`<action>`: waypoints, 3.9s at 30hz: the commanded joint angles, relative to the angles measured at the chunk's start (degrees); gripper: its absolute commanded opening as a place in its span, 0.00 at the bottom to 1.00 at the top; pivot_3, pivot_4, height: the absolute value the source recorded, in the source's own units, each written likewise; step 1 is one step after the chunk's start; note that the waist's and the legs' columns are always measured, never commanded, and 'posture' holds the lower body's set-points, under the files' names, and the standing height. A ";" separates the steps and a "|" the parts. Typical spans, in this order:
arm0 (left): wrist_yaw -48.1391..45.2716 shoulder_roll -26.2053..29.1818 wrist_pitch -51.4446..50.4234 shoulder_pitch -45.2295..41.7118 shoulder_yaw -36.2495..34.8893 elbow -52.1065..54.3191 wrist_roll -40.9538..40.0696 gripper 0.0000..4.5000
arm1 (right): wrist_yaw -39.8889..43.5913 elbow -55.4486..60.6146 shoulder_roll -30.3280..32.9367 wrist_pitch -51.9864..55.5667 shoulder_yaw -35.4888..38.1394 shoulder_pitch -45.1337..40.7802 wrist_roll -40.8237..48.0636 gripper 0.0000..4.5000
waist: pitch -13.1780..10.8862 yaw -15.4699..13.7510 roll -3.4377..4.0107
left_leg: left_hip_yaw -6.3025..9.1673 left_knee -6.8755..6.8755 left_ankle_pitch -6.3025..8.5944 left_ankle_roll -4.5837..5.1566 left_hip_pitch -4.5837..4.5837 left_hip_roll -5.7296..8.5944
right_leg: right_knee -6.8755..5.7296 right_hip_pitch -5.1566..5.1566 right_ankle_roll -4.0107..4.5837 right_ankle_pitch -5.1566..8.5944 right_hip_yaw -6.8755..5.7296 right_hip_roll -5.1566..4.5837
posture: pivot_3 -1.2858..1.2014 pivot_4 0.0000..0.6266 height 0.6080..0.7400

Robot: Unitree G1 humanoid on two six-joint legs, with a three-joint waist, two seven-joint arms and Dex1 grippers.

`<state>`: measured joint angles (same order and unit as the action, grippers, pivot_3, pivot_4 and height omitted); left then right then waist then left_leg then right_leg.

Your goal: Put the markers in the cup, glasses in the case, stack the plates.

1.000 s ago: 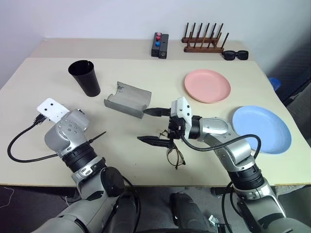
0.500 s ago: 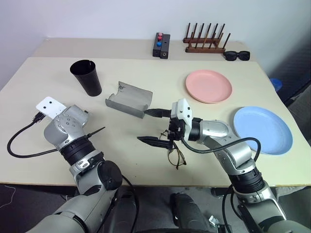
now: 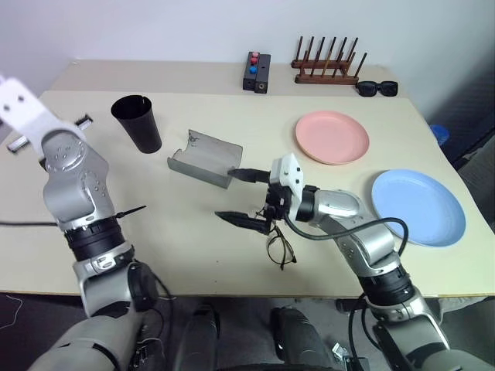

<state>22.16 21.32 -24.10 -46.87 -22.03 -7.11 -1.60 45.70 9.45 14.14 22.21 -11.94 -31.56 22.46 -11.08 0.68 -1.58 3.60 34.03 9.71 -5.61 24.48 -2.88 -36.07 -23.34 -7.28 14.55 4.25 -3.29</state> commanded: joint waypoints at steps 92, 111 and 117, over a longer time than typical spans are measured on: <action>-97.00 18.96 11.46 -6.75 34.85 -36.90 0.54 0.57 | 7.98 11.60 21.17 5.09 7.81 10.78 3.38 1.00 | -0.08 1.79 0.13 | -0.02 -0.12 0.09 0.21 0.23 -0.04 | -0.07 -0.27 0.00 0.17 0.03 0.00 | 0.52 0.24 1.00; -107.74 25.88 3.40 10.43 31.23 -2.21 -9.47 0.02 | 8.00 11.15 21.80 4.99 8.14 10.32 3.30 1.00 | -0.11 1.95 0.18 | -0.04 -0.12 0.09 0.22 0.25 -0.09 | -0.13 -0.32 0.00 0.17 0.06 0.01 | 0.52 0.24 1.00; -106.62 29.05 1.59 16.52 32.92 7.17 -8.64 0.02 | 8.30 10.69 22.19 6.60 7.72 9.86 3.64 1.00 | -0.11 1.51 0.18 | -0.04 0.05 0.09 0.22 0.24 -0.08 | -0.13 -0.26 0.18 0.25 0.06 -0.01 | 0.52 0.24 1.00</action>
<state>-84.97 49.67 -22.37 -30.19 10.59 -2.68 -10.43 53.75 18.91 35.39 28.30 -5.13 -20.84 25.29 -11.19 2.19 -1.40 3.56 34.11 9.80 -5.39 24.72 -2.95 -36.20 -23.58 -7.10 14.80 4.31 -3.31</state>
